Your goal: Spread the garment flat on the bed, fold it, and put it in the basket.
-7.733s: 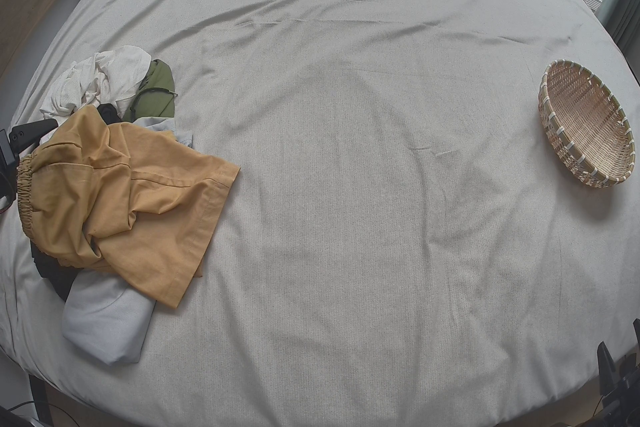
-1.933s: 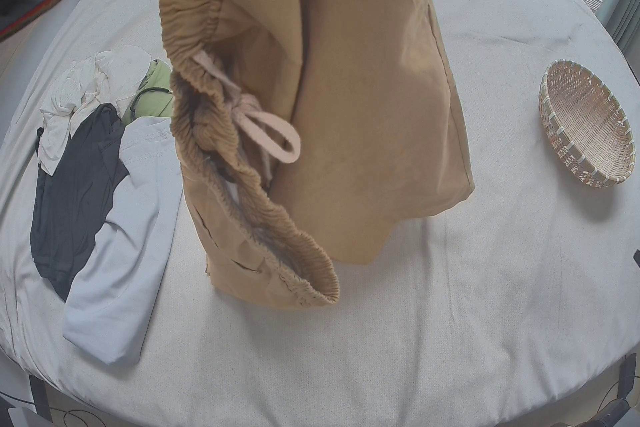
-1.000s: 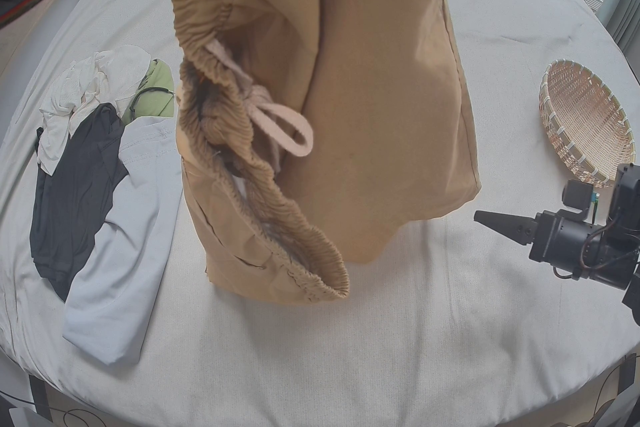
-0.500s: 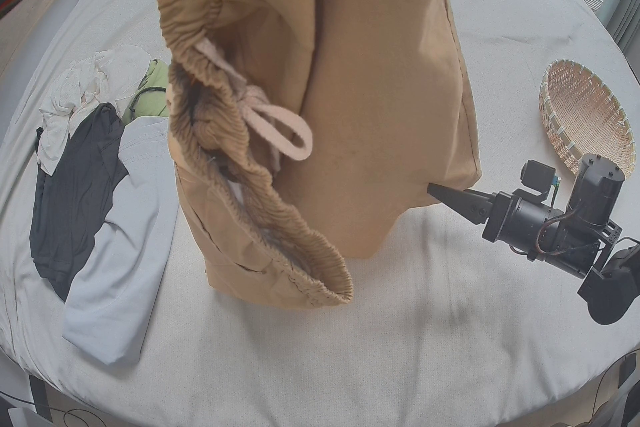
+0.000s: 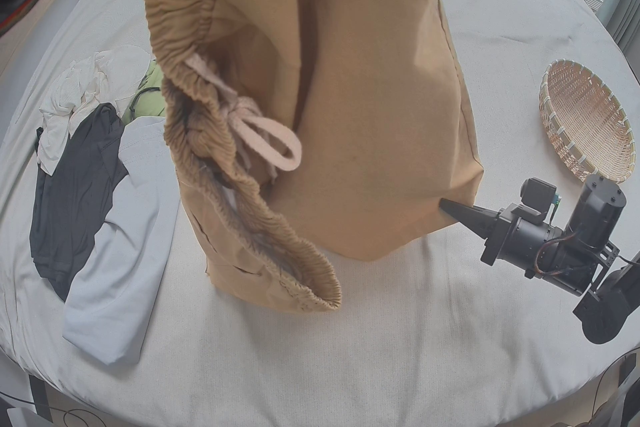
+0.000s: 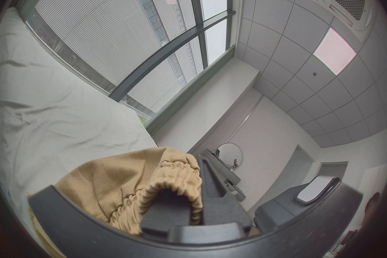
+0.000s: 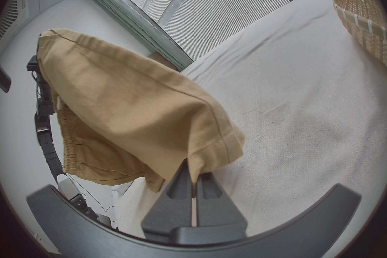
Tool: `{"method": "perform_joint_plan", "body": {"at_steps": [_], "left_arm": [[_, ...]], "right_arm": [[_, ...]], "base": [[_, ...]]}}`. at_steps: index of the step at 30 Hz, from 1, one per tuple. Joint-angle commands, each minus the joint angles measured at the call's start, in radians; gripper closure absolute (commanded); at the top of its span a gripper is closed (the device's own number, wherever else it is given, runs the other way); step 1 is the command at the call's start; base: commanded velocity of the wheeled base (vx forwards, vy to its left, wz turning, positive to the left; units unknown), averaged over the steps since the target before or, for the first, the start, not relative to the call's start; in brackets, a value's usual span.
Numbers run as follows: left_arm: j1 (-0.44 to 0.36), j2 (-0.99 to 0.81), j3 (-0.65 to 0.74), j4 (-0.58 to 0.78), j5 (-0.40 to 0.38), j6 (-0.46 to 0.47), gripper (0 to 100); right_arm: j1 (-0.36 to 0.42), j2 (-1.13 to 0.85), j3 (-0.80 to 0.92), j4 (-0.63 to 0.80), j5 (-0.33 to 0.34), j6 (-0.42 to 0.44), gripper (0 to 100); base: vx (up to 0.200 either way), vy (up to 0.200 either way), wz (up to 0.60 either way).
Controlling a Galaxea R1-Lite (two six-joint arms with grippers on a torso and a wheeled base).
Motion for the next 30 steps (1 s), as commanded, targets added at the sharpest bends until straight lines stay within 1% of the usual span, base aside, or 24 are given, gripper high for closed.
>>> {"method": "perform_joint_plan", "body": {"at_steps": [1, 5, 8, 9, 11, 13, 14, 16, 17, 18, 19, 20, 22, 24, 25, 26, 27, 28, 29, 30], "left_arm": [[0.089, 0.020, -0.004, -0.001, -0.004, -0.004, 100], [0.149, 0.044, -0.023, -0.004, -0.001, -0.009, 100], [0.152, 0.040, -0.056, 0.018, 0.002, -0.044, 100], [0.150, 0.040, -0.076, 0.019, 0.008, -0.068, 100], [0.149, 0.038, -0.088, 0.021, 0.013, -0.081, 100], [0.149, 0.035, -0.103, 0.035, 0.037, -0.104, 100], [0.152, 0.035, -0.097, 0.053, 0.056, -0.108, 100], [0.152, 0.026, -0.071, 0.111, 0.120, -0.125, 100], [0.152, 0.026, -0.071, 0.111, 0.120, -0.125, 100], [0.155, 0.015, -0.020, 0.141, 0.162, -0.167, 100], [0.157, 0.012, -0.005, 0.141, 0.168, -0.179, 100], [0.163, 0.004, 0.053, 0.136, 0.172, -0.217, 100], [0.177, 0.000, 0.135, 0.124, 0.172, -0.243, 100], [0.187, 0.003, 0.211, 0.093, 0.172, -0.245, 100], [0.187, 0.003, 0.211, 0.093, 0.172, -0.245, 100], [0.196, 0.006, 0.317, 0.036, 0.174, -0.246, 100], [0.196, 0.006, 0.325, 0.032, 0.172, -0.248, 100], [0.203, 0.006, 0.415, -0.024, 0.169, -0.248, 100], [0.210, 0.011, 0.460, -0.057, 0.169, -0.248, 100], [0.210, 0.011, 0.460, -0.057, 0.169, -0.248, 100]], "right_arm": [[0.001, -0.156, 0.097, -0.050, -0.008, 0.001, 100], [-0.008, -0.317, 0.129, -0.030, -0.028, 0.009, 100], [-0.033, -0.419, 0.115, -0.006, -0.054, 0.032, 100], [-0.048, -0.469, 0.112, 0.004, -0.058, 0.052, 100], [-0.056, -0.506, 0.112, 0.010, -0.058, 0.070, 100], [-0.073, -0.601, 0.107, 0.074, -0.055, 0.113, 100], [-0.076, -0.630, 0.104, 0.106, -0.051, 0.122, 100], [-0.080, -0.690, 0.103, 0.194, -0.039, 0.130, 100], [-0.080, -0.690, 0.103, 0.194, -0.039, 0.130, 100], [-0.080, -0.724, 0.112, 0.287, -0.025, 0.130, 100], [-0.082, -0.727, 0.114, 0.310, -0.023, 0.130, 100], [-0.082, -0.732, 0.120, 0.381, -0.022, 0.124, 100], [-0.083, -0.721, 0.127, 0.455, -0.022, 0.121, 100], [-0.096, -0.709, 0.141, 0.496, -0.020, 0.122, 100], [-0.096, -0.709, 0.141, 0.496, -0.020, 0.122, 100], [-0.105, -0.662, 0.166, 0.507, -0.020, 0.119, 100], [-0.105, -0.655, 0.170, 0.507, -0.020, 0.119, 100], [-0.109, -0.606, 0.181, 0.504, -0.020, 0.109, 100], [-0.113, -0.578, 0.186, 0.504, -0.020, 0.103, 100], [-0.114, -0.575, 0.187, 0.504, -0.020, 0.101, 100]], "base": [[0.000, 0.000, 0.00], [0.000, 0.000, 0.00], [0.000, 0.000, 0.00], [0.000, 0.000, 0.00], [0.000, 0.000, 0.00], [0.000, 0.000, 0.00], [0.000, 0.000, 0.00], [0.000, 0.000, 0.00], [0.000, 0.000, 0.00], [0.000, 0.000, 0.00], [0.000, 0.000, 0.00], [0.000, 0.000, 0.00], [0.000, 0.000, 0.00], [0.000, 0.000, 0.00], [0.000, 0.000, 0.00], [0.000, 0.000, 0.00], [0.000, 0.000, 0.00], [0.000, 0.000, 0.00], [0.000, 0.000, 0.00], [0.000, 0.000, 0.00]]}}
